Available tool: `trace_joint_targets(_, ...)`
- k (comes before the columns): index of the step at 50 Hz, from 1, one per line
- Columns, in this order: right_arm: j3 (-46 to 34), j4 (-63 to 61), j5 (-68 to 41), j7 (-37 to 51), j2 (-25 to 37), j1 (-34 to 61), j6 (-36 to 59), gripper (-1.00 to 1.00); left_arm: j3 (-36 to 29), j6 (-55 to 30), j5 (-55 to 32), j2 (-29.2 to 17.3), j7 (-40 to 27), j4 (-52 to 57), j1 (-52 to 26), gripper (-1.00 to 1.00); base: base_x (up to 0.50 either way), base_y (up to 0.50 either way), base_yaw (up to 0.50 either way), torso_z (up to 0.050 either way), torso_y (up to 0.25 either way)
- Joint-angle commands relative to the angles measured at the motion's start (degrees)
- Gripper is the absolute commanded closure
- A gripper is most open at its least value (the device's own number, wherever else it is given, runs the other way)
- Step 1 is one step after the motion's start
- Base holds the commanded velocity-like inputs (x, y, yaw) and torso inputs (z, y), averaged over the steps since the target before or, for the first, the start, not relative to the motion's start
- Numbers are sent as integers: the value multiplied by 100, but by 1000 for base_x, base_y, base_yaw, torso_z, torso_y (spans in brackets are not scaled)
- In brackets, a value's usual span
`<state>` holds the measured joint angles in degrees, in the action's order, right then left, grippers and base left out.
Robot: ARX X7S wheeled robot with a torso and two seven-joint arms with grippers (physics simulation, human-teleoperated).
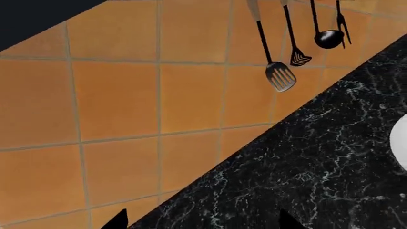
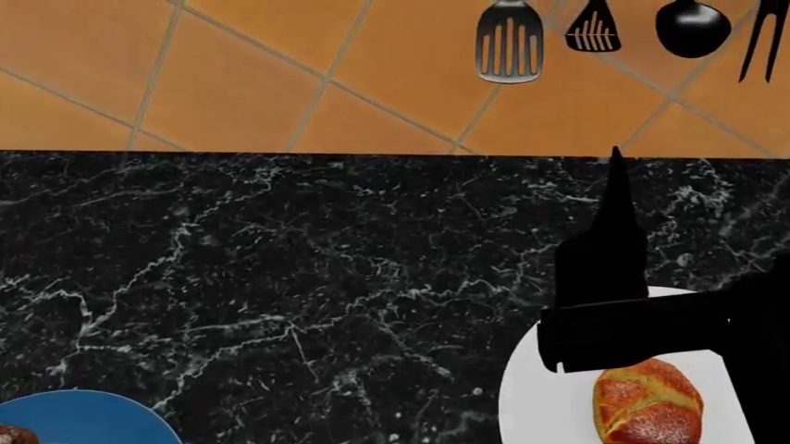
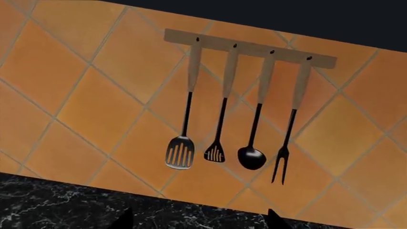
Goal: Place all breads on the cutting board.
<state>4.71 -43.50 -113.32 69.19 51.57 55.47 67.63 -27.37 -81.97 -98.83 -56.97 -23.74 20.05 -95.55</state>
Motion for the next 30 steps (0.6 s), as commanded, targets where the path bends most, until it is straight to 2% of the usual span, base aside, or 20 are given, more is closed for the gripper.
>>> trace_joint_targets(1, -46, 11, -39, -14, 68, 46, -31, -100, -1427, -425, 2460, 61, 3681, -347, -1143, -100, 0, 0, 0, 0, 0)
trace_joint_targets(6, -29, 6, -75, -15, 154, 58, -37, -100, -2474, -191, 3410, -122, 5250, -205, -1604, -100, 0, 0, 0, 0, 0)
trace_joint_targets(10, -165, 57, -84, 34, 162, 172, -29, -100, -2842, -164, 3650, -14, 5904, -443, -1873, -100, 0, 0, 0, 0, 0)
trace_joint_targets(12, -263, 48, -109, 83, 127, 253, -47, -100, -3257, -115, 3913, -21, 6338, -315, -2012, -100, 0, 0, 0, 0, 0)
trace_joint_targets(21, -380, 68, -66, 89, 95, 239, -44, -100, -3761, -39, 3938, -53, 7117, -12, -2111, -100, 0, 0, 0, 0, 0)
trace_joint_targets(30, -478, 85, -153, 155, 148, 362, -95, -100, -4099, 70, 4027, -178, 7526, 276, -2127, -100, 0, 0, 0, 0, 0)
